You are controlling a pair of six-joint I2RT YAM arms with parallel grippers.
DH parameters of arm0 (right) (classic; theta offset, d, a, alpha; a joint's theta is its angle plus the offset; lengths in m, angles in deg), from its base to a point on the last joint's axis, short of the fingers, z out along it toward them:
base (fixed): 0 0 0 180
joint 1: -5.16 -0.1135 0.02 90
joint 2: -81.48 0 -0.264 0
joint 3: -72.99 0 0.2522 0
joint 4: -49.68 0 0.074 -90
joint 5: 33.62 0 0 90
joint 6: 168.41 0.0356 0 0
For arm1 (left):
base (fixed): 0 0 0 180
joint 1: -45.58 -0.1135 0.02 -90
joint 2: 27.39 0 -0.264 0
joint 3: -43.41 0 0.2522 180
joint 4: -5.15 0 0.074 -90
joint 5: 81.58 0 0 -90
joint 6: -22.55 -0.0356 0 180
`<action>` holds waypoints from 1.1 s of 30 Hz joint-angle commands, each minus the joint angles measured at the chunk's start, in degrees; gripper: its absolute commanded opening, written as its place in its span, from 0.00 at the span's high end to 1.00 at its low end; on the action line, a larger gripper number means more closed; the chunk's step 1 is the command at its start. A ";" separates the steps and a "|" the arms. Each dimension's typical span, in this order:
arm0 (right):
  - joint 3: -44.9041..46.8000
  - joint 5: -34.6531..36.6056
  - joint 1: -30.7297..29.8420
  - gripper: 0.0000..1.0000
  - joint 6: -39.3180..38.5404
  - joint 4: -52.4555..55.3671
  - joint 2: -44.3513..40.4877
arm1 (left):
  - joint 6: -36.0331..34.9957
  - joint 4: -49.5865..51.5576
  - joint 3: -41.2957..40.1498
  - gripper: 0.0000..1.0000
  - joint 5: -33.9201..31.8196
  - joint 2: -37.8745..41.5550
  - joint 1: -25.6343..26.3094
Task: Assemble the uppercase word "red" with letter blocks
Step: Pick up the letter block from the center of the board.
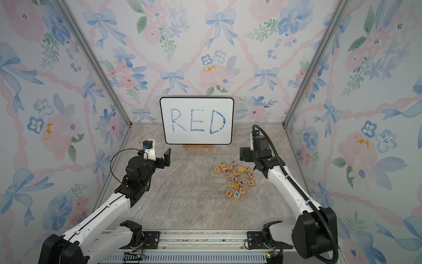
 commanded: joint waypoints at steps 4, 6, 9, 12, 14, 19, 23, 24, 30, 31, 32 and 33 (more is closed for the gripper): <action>-5.64 1.05 -4.59 0.03 2.78 15.28 -2.80 | 4.96 19.19 8.24 0.02 0.24 1.52 5.12; -7.46 1.18 -5.70 0.03 3.12 19.32 -2.66 | 6.22 22.99 10.53 0.02 0.18 1.46 6.65; -9.96 1.47 -7.10 0.03 4.10 25.22 -2.25 | 7.08 27.44 13.08 0.02 1.08 1.09 8.81; -11.64 0.71 -8.59 0.03 5.29 30.07 -2.02 | 7.27 31.14 14.91 0.02 3.60 0.38 9.90; -12.03 0.41 -10.10 0.03 5.98 32.16 -2.25 | 7.77 33.81 16.26 0.02 4.56 -0.27 10.23; -12.34 0.31 -14.14 0.03 8.63 35.83 -2.96 | 8.59 40.85 20.09 0.02 6.88 -3.37 10.69; -12.56 1.05 -18.31 0.03 10.79 37.84 -2.26 | 8.24 44.45 21.82 0.02 6.06 -5.28 12.29; -12.53 1.19 -19.22 0.03 11.39 38.11 -1.99 | 8.24 44.96 22.08 0.02 5.38 -5.49 12.76; -12.09 2.06 -23.77 0.03 15.94 38.08 1.12 | 9.28 47.23 22.21 0.02 2.93 -8.53 14.59; -12.17 1.93 -24.20 0.03 16.40 37.93 1.72 | 9.45 47.79 22.30 0.02 2.26 -9.56 14.88; -12.31 1.59 -24.69 0.03 16.91 37.75 2.48 | 9.86 48.36 22.43 0.02 1.71 -10.50 15.10; -12.52 1.19 -25.03 0.03 17.50 37.64 3.29 | 9.99 48.59 22.58 0.02 1.69 -11.73 15.16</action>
